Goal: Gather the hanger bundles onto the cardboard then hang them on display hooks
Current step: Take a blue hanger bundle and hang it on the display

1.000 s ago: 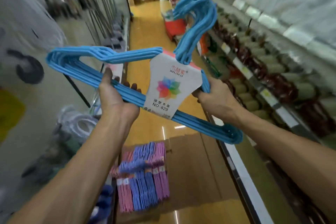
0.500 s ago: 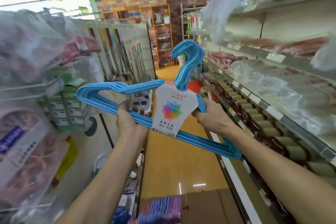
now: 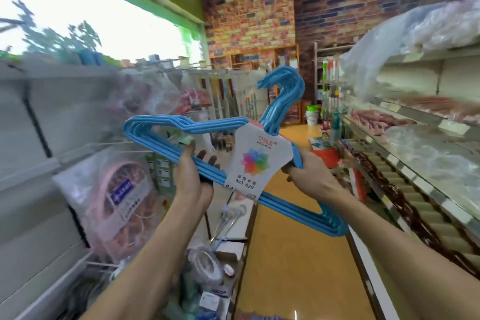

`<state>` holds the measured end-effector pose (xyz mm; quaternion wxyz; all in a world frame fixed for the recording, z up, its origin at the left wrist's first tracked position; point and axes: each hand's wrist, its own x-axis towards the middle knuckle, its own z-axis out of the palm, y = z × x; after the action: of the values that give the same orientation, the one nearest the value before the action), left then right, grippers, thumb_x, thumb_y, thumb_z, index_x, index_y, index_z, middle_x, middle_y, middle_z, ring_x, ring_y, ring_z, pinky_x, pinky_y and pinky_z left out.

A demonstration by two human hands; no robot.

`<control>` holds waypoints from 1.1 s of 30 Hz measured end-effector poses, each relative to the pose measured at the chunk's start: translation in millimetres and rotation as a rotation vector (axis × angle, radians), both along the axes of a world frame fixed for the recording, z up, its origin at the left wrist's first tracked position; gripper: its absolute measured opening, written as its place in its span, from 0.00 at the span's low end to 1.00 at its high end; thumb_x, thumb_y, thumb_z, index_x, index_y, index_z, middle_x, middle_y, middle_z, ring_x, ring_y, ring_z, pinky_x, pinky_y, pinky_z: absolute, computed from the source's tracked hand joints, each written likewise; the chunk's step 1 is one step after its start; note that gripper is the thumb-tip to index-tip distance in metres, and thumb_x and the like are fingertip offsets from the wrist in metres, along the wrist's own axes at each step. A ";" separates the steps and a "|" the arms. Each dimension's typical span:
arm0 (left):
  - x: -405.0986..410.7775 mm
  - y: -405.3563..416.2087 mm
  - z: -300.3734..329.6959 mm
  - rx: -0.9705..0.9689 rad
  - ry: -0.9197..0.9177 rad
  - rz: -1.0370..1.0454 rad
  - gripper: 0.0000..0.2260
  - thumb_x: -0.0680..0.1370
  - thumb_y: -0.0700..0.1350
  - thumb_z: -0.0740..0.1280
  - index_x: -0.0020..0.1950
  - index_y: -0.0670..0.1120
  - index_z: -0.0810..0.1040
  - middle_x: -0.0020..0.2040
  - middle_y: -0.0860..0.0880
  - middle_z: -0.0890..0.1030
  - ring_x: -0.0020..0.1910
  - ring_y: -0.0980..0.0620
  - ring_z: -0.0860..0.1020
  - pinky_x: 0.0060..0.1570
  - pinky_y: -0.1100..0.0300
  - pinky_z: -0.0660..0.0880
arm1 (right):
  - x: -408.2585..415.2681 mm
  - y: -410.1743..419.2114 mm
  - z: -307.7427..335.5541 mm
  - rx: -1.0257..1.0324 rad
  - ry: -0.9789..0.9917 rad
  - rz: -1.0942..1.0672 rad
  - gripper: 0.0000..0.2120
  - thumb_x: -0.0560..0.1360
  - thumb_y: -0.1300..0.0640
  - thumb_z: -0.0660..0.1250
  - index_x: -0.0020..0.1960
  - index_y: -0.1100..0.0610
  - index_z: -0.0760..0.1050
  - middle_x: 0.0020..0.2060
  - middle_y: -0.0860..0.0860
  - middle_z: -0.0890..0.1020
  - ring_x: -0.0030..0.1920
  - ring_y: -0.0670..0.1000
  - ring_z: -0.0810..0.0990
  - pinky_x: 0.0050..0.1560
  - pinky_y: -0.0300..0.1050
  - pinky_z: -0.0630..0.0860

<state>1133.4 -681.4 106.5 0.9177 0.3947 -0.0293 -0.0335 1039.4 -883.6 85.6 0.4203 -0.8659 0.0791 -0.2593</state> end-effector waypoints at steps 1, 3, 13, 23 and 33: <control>-4.3 8.0 2.2 -0.008 -0.023 0.028 0.13 0.78 0.49 0.69 0.59 0.44 0.75 0.52 0.42 0.78 0.46 0.47 0.79 0.47 0.52 0.79 | 0.8 3.3 3.5 -0.008 -0.009 0.030 0.15 0.71 0.43 0.64 0.56 0.45 0.74 0.44 0.49 0.82 0.45 0.54 0.82 0.48 0.63 0.81; -17.2 24.3 6.1 -0.010 -0.066 0.083 0.15 0.78 0.48 0.69 0.60 0.42 0.76 0.54 0.39 0.79 0.50 0.44 0.81 0.56 0.46 0.79 | 3.1 12.1 8.8 -0.022 -0.026 0.097 0.17 0.71 0.42 0.64 0.59 0.45 0.74 0.45 0.48 0.82 0.45 0.52 0.82 0.48 0.61 0.81; -114.1 99.9 1.5 0.027 -0.066 0.443 0.03 0.80 0.42 0.65 0.47 0.44 0.74 0.41 0.44 0.80 0.41 0.47 0.80 0.45 0.52 0.79 | -11.2 80.8 2.3 -0.045 -0.082 0.411 0.20 0.70 0.46 0.65 0.62 0.45 0.74 0.43 0.47 0.84 0.44 0.53 0.83 0.47 0.58 0.81; -218.4 186.0 -16.0 0.126 -0.040 0.803 0.06 0.79 0.39 0.66 0.55 0.43 0.71 0.47 0.45 0.77 0.47 0.44 0.81 0.57 0.47 0.77 | -36.4 182.4 -21.9 0.051 -0.066 0.771 0.24 0.71 0.52 0.67 0.67 0.46 0.73 0.46 0.48 0.84 0.43 0.52 0.83 0.47 0.58 0.82; -322.4 268.5 -32.3 0.085 -0.013 1.121 0.08 0.79 0.39 0.67 0.57 0.43 0.71 0.50 0.43 0.77 0.50 0.41 0.81 0.54 0.47 0.78 | -82.4 297.6 -32.4 0.005 -0.058 1.074 0.14 0.74 0.58 0.68 0.59 0.51 0.75 0.43 0.52 0.83 0.40 0.55 0.82 0.41 0.55 0.81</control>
<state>810.9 -413.0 74.1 0.7781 0.3869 0.1806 0.4606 957.0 -586.0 53.2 0.4979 -0.7761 -0.3857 -0.0314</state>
